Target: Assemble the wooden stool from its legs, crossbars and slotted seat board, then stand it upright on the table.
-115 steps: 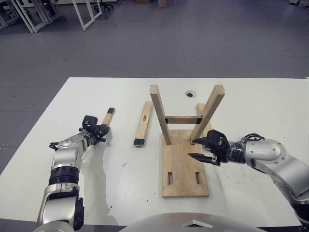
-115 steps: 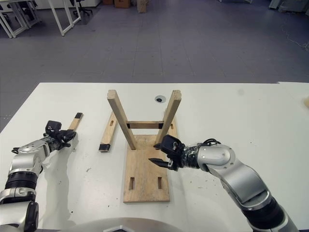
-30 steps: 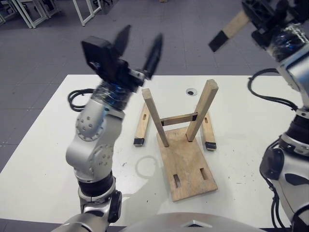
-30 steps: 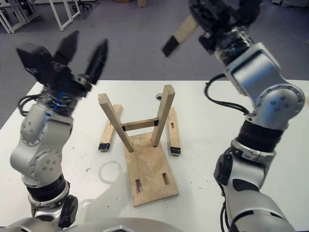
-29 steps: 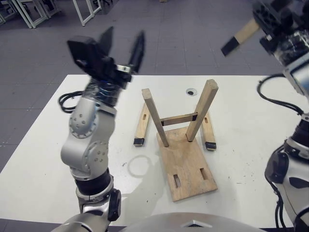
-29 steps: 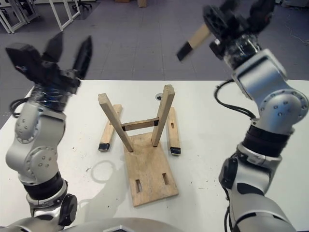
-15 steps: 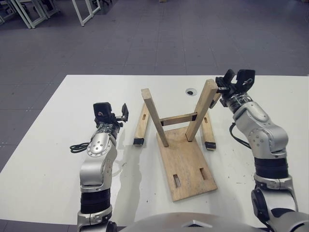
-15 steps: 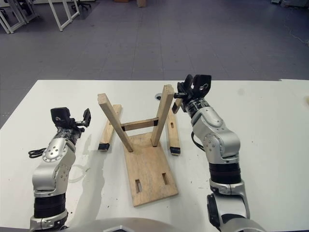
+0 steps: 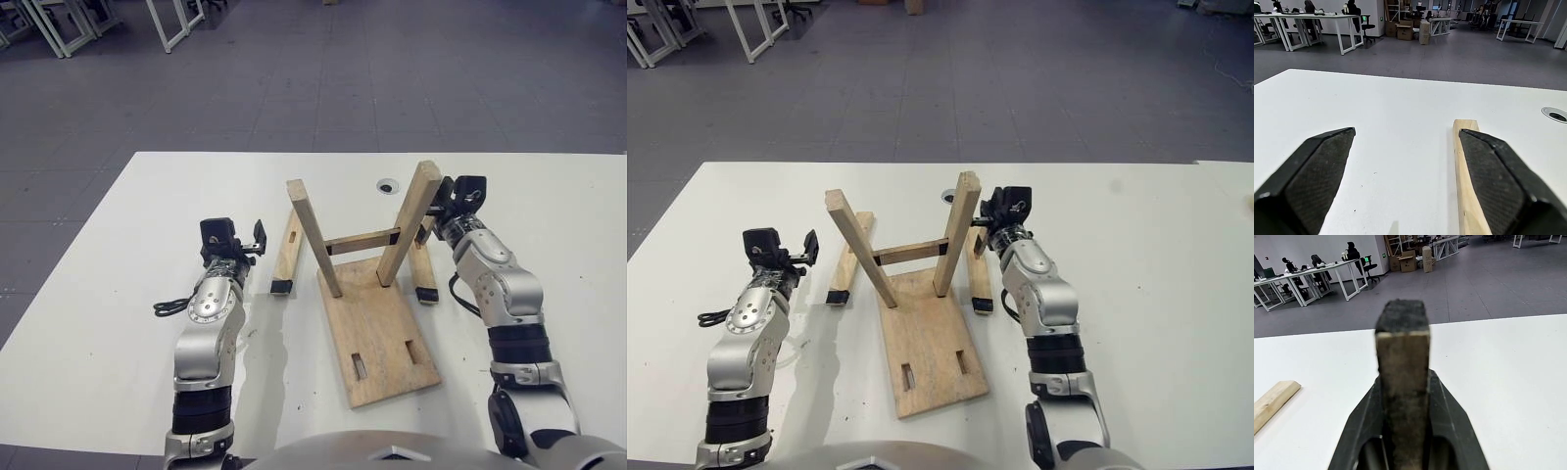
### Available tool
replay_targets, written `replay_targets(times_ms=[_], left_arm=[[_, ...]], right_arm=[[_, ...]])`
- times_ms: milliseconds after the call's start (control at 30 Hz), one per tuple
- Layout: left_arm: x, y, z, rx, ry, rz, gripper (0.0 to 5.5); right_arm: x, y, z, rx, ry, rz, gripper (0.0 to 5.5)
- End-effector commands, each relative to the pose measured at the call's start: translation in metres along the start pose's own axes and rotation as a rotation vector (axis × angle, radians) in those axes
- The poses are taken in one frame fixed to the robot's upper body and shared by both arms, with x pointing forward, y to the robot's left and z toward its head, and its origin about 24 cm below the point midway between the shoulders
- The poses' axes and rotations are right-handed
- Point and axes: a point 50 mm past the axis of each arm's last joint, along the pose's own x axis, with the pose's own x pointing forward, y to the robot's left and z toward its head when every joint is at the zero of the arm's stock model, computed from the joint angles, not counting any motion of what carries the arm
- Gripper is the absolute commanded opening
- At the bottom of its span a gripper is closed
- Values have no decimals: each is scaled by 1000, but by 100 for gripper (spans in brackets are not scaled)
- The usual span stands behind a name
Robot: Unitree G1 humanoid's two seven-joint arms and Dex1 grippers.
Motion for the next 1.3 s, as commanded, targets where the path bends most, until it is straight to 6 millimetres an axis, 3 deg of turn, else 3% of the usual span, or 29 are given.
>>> replay_targets(times_ms=[33,200,500,667,800,900,1167,1233,1300], left_arm=[[2,-2,-2,7,6,-11,393],[3,-4,0,7,0,-18,393],[3,-8,-1,-6,2,-14,393],[1,-13,-3,-18,6,-16,393],[0,-14,-5,-22,17,-15,393],[0,-13,-5,-22,20,-13,393],[1,-15,-5,-27,18,-8,393],[1,-14,-6,-28,21,-6,393],[1,-14,-6,-30,20,-2,393]], right_arm=[[3,-2,-11,-9,23,-14,40],[4,-10,-23,-16,41,-46,40],[13,-6,-28,-54,26,-66,40],[6,-14,-58,-63,88,-113,40],[-23,-29,-108,-90,215,-151,40],[-38,-36,-125,-81,253,-179,40],[-44,-39,-135,-79,238,-204,40],[-41,-43,-124,-81,195,-214,40],[-37,-46,-101,-89,104,-222,40]])
